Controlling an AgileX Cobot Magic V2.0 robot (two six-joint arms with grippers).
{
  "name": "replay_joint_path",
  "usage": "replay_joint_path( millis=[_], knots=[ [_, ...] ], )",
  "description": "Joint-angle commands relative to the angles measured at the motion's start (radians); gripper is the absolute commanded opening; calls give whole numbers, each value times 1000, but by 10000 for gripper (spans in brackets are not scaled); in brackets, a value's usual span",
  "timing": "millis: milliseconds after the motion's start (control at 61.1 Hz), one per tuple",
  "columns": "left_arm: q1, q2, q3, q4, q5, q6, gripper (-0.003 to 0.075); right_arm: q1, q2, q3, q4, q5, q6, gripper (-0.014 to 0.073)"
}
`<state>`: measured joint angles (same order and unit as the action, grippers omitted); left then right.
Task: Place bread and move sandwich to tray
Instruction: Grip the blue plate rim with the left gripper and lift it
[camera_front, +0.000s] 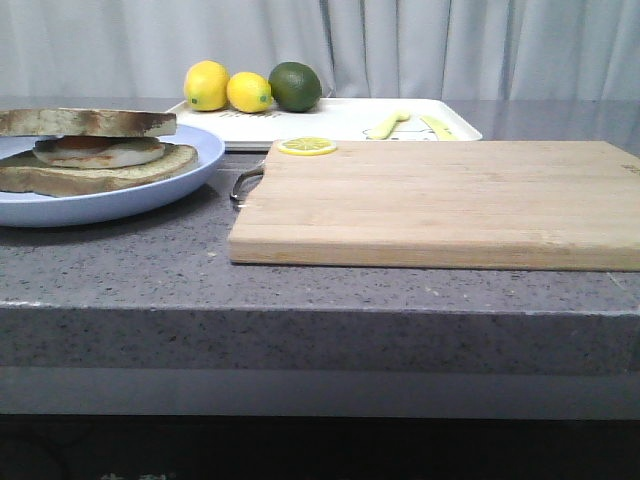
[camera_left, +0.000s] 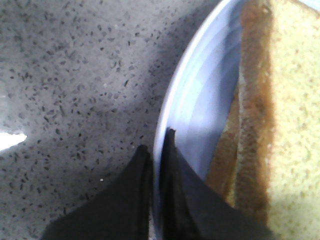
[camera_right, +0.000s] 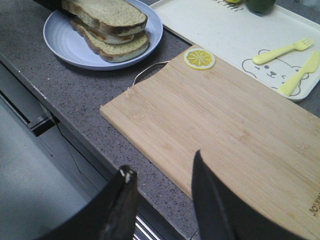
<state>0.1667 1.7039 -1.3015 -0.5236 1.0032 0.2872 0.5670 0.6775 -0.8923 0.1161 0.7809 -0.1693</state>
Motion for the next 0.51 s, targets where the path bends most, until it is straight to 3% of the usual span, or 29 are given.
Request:
replay_joint_path(
  millis=[0, 491],
  knots=[
    [-1, -68, -39, -36, -16, 8, -20, -6, -1, -27, -7, -71, -3, 297],
    [-1, -85, -175, -208, 36, 10, -20, -6, -1, -27, -7, -71, -3, 297]
  ],
)
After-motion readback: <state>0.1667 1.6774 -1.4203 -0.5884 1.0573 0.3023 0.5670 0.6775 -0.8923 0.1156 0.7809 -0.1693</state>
